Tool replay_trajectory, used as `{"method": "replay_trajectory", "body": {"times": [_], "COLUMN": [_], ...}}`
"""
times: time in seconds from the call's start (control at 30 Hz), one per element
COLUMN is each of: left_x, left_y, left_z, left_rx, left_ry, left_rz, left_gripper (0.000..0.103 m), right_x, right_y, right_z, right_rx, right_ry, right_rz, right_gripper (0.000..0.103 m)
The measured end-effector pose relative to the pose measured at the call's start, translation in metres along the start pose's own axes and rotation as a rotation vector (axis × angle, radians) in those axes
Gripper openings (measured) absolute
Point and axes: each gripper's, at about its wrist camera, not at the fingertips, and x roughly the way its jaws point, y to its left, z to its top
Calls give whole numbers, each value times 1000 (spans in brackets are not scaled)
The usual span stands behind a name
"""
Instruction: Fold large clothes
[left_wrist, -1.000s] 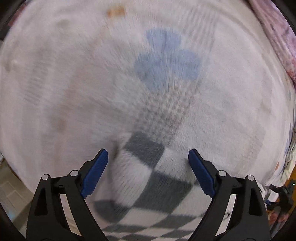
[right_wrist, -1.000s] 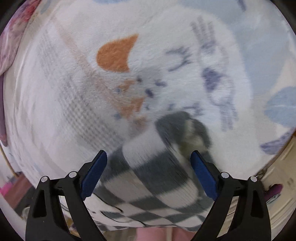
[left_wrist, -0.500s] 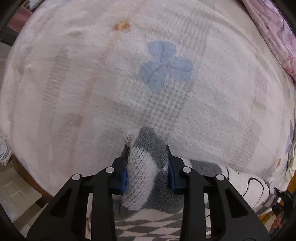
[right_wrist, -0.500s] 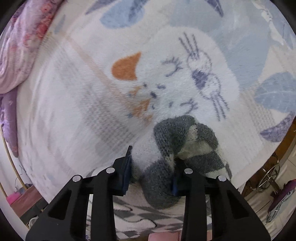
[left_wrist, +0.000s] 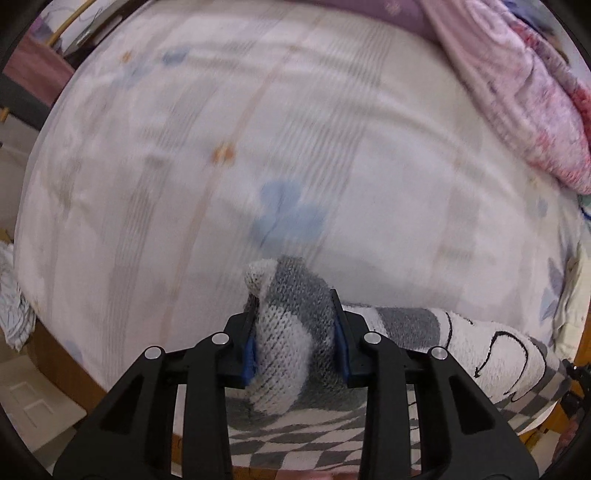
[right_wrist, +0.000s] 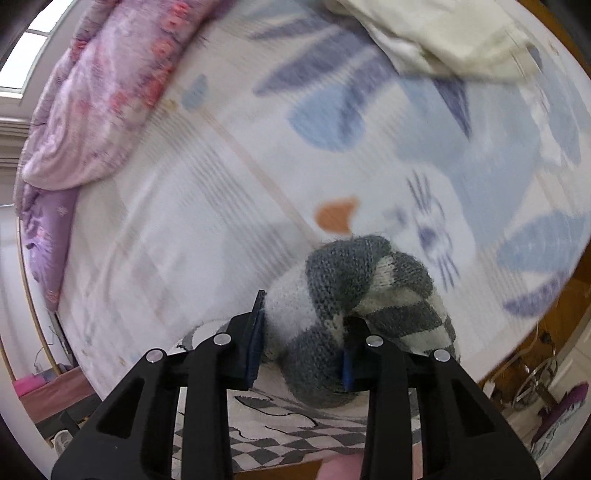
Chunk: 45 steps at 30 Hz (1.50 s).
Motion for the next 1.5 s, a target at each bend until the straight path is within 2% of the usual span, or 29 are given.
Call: {"method": "replay_trajectory", "body": {"times": [0.23, 0.47, 0.6, 0.83, 0.9, 0.93, 0.97, 1.0, 1.03, 1.07, 1.2, 1.33, 1.43, 1.5], "left_x": [-5, 23, 59, 115, 128, 131, 130, 124, 115, 105, 75, 56, 61, 75], "left_y": [-54, -105, -122, -123, -119, -118, -117, -117, -117, -116, -109, -88, -65, -44], "left_z": [79, 136, 158, 179, 183, 185, 187, 187, 186, 183, 163, 123, 88, 61], "left_rx": [38, 80, 108, 116, 95, 81, 76, 78, 85, 94, 114, 85, 47, -6], "left_ry": [-85, -108, -82, -60, -45, -35, -33, -41, -58, -71, -73, -69, -7, 58], "left_rz": [-22, 17, 58, 86, 76, 78, 75, 72, 70, 65, 20, 36, 43, 62], "left_gripper": [33, 33, 33, 34, 40, 45, 50, 54, 69, 81, 86, 90, 90, 90], "right_x": [-5, 20, 60, 113, 126, 128, 126, 122, 112, 101, 60, 27, 20, 28], "right_y": [54, 97, 105, 99, 95, 94, 94, 96, 97, 97, 94, 70, 38, 12], "right_z": [82, 156, 183, 206, 211, 211, 211, 209, 205, 201, 178, 142, 108, 87], "right_rx": [-48, -80, -84, -86, -65, -61, -63, -68, -72, -79, -151, -191, -172, -146], "right_ry": [-39, -35, 1, 9, 15, 15, 9, -5, -33, -59, -104, -138, -126, -80], "right_rz": [34, -9, -59, -128, -141, -155, -172, -193, -216, -216, -214, -246, -275, -273], "right_gripper": [30, 30, 30, 31, 36, 42, 54, 61, 72, 78, 85, 91, 91, 91]}}
